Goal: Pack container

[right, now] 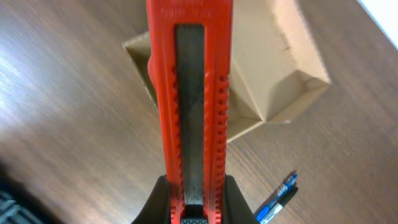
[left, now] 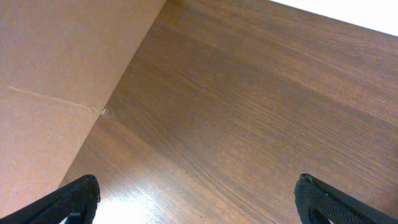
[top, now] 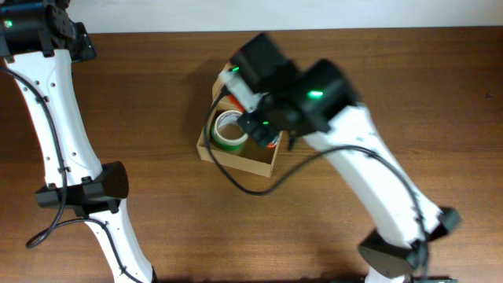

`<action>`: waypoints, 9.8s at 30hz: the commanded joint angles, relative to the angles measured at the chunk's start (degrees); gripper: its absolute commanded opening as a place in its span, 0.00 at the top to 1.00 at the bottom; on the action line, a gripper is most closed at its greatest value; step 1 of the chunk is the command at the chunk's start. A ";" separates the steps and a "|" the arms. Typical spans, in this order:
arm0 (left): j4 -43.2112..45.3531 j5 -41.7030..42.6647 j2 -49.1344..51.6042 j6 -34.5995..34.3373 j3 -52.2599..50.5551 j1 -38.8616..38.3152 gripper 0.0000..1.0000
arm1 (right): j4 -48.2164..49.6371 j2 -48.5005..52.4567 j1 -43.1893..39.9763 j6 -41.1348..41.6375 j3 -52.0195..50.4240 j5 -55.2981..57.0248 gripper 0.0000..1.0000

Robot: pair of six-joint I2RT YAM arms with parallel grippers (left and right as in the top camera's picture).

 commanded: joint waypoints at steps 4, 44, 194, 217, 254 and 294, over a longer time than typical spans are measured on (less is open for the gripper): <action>-0.02 -0.66 -1.70 0.70 0.92 0.20 0.00 | 1.92 9.94 1.09 -7.80 -3.43 3.21 0.96; -0.02 -0.66 -1.70 0.70 0.92 0.20 0.00 | 12.15 22.75 1.29 -13.11 -15.85 -4.57 0.96; -0.02 -0.66 -1.70 0.70 0.92 0.20 0.00 | 32.92 0.37 -37.83 0.87 -53.02 -10.36 0.41; -0.02 -0.66 -1.70 0.70 0.92 0.20 0.00 | 43.74 1.09 -37.88 3.72 -65.13 -10.49 0.41; -0.02 -0.66 -1.70 0.70 0.92 0.20 0.00 | 10.10 -14.45 -8.59 10.75 -16.04 0.68 0.96; -0.02 -0.66 -1.70 0.70 0.92 0.20 0.00 | 20.46 18.97 4.28 2.49 -17.62 -13.62 0.96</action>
